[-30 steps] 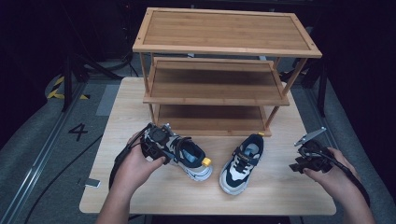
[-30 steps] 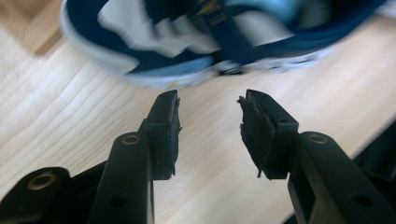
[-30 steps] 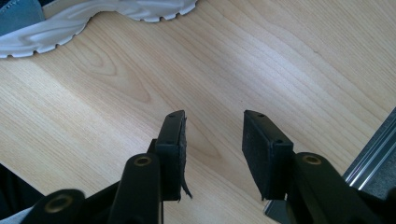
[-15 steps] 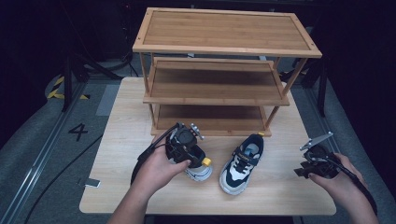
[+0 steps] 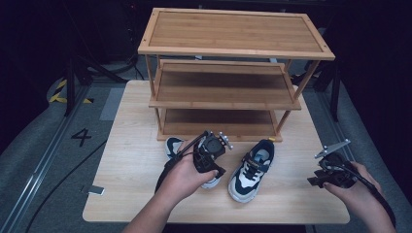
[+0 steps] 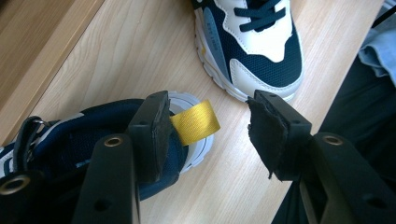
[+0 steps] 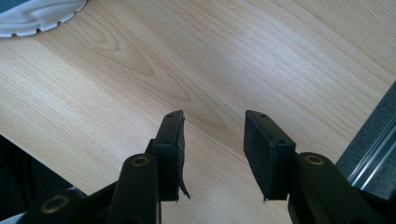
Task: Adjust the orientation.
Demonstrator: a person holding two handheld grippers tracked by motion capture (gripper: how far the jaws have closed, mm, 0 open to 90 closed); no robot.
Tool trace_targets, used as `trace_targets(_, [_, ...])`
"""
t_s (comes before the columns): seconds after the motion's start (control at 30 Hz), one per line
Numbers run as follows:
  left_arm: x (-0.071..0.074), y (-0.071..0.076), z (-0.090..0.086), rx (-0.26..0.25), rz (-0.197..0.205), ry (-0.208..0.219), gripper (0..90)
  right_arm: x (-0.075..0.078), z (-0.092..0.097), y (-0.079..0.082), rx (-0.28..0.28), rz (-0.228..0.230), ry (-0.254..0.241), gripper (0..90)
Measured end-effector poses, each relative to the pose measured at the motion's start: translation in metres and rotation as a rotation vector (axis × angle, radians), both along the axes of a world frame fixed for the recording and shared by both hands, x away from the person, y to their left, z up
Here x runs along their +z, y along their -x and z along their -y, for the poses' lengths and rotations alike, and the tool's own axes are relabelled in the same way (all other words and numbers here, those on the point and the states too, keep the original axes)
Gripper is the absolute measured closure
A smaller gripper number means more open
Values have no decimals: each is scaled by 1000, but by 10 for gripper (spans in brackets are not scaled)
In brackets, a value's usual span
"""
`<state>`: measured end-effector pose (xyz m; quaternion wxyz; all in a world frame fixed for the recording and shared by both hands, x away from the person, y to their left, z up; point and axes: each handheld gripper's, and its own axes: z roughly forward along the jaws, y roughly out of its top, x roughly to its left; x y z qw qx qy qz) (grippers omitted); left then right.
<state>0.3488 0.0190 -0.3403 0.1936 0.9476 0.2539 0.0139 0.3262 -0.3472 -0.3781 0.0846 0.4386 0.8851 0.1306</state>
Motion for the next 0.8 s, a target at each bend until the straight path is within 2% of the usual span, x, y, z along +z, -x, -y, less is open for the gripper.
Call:
trace_targets(0.03, [-1, 0, 2, -13, -13, 9, 488, 0, -1, 0, 3, -2, 3, 589])
trace_targets(0.13, [-4, 0, 5, -21, 4, -3, 486, 0, -4, -1, 22, 0, -7, 588])
trace_targets(0.2, [-10, -2, 10, -22, 6, -37, 476, 1, -5, -1, 30, 3, -10, 587])
trace_targets(0.3, [-14, -4, 13, -27, 11, -43, 470, 1, -6, -1, 34, 8, -17, 584])
trace_targets(0.4, [-18, -3, 17, -26, 33, -70, 502, 2, -6, 0, 36, 9, -22, 580])
trace_targets(0.5, [-20, -2, 21, -26, 81, -131, 636, 2, -6, 1, 44, 11, -20, 581])
trace_targets(0.6, [-20, -3, 19, -23, 91, -146, 811, 2, -6, 1, 45, 13, -17, 582])
trace_targets(0.77, [-18, -1, 17, -22, 77, -148, 884, 2, -5, 1, 46, 15, -17, 581])
trace_targets(0.8, [-18, 1, 16, -24, 63, -151, 886, 2, -5, 1, 47, 13, -16, 580])
